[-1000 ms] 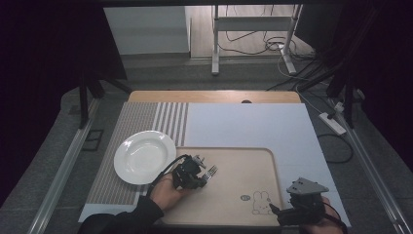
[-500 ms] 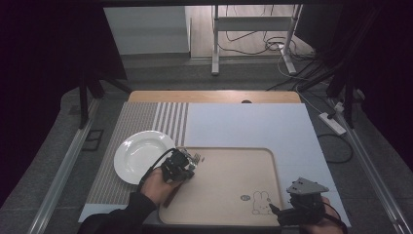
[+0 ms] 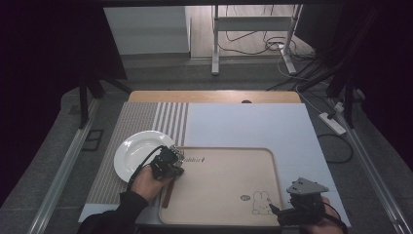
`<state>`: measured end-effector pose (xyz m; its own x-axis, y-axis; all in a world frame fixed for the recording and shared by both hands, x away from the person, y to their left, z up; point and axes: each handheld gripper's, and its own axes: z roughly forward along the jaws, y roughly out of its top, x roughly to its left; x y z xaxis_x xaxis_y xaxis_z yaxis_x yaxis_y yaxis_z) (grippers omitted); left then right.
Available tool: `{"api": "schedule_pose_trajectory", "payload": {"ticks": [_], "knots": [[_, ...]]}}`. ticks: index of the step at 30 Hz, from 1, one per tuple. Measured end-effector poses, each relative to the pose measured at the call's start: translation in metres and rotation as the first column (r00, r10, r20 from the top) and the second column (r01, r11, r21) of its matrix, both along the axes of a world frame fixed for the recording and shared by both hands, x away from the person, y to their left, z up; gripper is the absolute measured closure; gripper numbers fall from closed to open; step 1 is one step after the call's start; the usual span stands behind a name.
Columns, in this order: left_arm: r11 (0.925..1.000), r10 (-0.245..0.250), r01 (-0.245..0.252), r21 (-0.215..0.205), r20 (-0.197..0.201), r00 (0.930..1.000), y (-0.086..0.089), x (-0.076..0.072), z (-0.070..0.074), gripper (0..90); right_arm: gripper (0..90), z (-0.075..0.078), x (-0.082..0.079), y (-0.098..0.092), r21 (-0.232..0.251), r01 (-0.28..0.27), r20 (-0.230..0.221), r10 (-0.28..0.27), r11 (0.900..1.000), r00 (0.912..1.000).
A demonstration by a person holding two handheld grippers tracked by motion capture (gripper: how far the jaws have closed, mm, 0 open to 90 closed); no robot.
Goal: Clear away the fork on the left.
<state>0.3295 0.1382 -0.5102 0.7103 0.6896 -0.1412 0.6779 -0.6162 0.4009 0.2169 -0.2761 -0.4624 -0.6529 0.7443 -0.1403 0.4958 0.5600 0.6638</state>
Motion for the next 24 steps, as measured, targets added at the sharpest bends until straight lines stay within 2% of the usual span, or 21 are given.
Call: {"api": "schedule_pose_trajectory", "payload": {"ticks": [4,7,11,13,16,18,21,24], "knots": [[0.9998,0.020,-0.020,0.003,-0.004,0.9998,0.003,-0.001,0.000,86.9,0.0,0.000,0.000,0.000,0.000,0.001,-0.002,-0.001,1.000,1.0000],[0.9999,0.014,-0.014,0.001,0.000,0.9999,0.003,-0.002,0.000,86.1,0.0,0.000,0.000,0.000,-0.001,0.001,-0.002,-0.001,1.000,1.0000],[0.9995,-0.002,0.001,-0.032,-0.019,0.9998,0.004,-0.001,0.000,78.7,0.0,0.000,0.000,0.000,0.000,0.000,-0.002,0.000,1.000,1.0000],[0.9981,-0.040,0.039,-0.048,-0.007,0.9992,0.004,-0.001,0.001,78.7,0.0,0.000,0.000,0.000,0.000,0.000,-0.002,0.000,1.000,1.0000],[0.9937,-0.055,0.056,-0.097,0.007,0.9984,0.005,-0.002,0.005,74.8,0.0,0.000,0.000,0.000,0.000,0.000,-0.003,0.000,1.000,1.0000],[0.9929,-0.043,0.046,-0.110,0.027,0.9987,0.006,-0.004,0.008,70.0,0.0,0.000,0.000,0.000,0.000,0.000,-0.003,0.000,1.000,1.0000],[0.9900,-0.051,0.060,-0.127,0.070,0.9962,0.009,-0.006,0.013,64.5,0.0,0.000,0.000,0.000,0.000,-0.001,-0.003,0.001,1.000,1.0000],[0.9846,-0.045,0.060,-0.164,0.091,0.9949,0.012,-0.008,0.016,59.6,0.0,0.000,0.000,0.000,-0.001,-0.001,-0.005,0.001,1.000,1.0000]]}}
